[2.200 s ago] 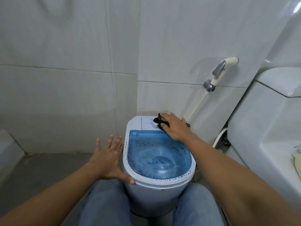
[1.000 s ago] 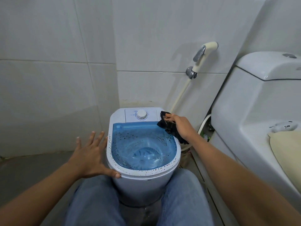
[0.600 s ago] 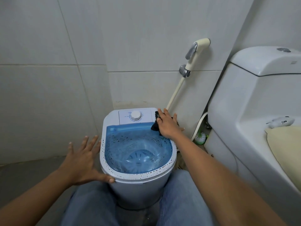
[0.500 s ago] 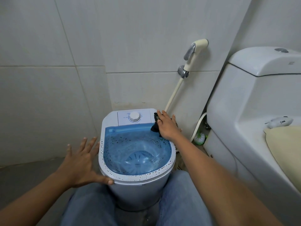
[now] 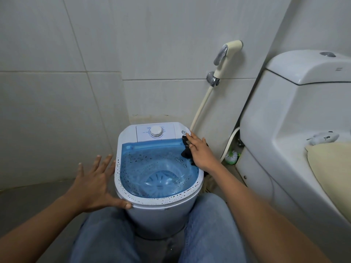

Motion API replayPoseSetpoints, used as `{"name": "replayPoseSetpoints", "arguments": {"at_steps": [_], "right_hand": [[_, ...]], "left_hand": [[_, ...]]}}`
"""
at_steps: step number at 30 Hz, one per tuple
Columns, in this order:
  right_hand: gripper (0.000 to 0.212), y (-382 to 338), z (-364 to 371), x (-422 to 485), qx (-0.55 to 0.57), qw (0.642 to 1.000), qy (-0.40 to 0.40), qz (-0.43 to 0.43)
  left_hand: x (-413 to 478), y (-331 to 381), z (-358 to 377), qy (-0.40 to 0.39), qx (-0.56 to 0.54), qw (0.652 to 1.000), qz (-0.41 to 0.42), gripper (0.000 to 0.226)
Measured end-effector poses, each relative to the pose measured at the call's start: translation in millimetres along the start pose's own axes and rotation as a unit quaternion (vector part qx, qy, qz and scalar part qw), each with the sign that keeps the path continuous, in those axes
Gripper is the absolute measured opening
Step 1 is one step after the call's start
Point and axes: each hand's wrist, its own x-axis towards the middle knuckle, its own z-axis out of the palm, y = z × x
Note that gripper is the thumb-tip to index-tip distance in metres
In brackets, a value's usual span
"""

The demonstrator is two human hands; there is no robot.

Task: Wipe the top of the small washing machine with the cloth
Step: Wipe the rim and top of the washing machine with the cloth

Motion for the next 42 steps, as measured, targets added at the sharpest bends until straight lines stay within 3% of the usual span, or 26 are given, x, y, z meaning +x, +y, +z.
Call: {"name": "replayPoseSetpoints", "arguments": {"at_steps": [9, 17, 27, 32, 42], "right_hand": [[0.048, -1, 5, -58, 0.062, 0.997, 0.037, 0.033], [0.051, -23, 21, -100, -0.062, 0.994, 0.079, 0.033], [0.052, -23, 41, -126, -0.136, 0.985, 0.110, 0.009], [0.062, -22, 41, -128, -0.209, 0.970, 0.119, -0.023], [0.066, -21, 52, -141, -0.188, 0.970, 0.129, -0.081]], "left_hand": [[2, 0, 0, 0.002, -0.009, 1.000, 0.001, 0.158], [3, -2, 4, 0.002, -0.021, 1.000, 0.002, 0.158], [4, -3, 6, 0.016, -0.028, 0.999, 0.006, 0.158], [6, -4, 8, 0.019, -0.027, 0.999, 0.009, 0.156], [5, -4, 8, 0.019, -0.021, 1.000, 0.003, 0.156]]}}
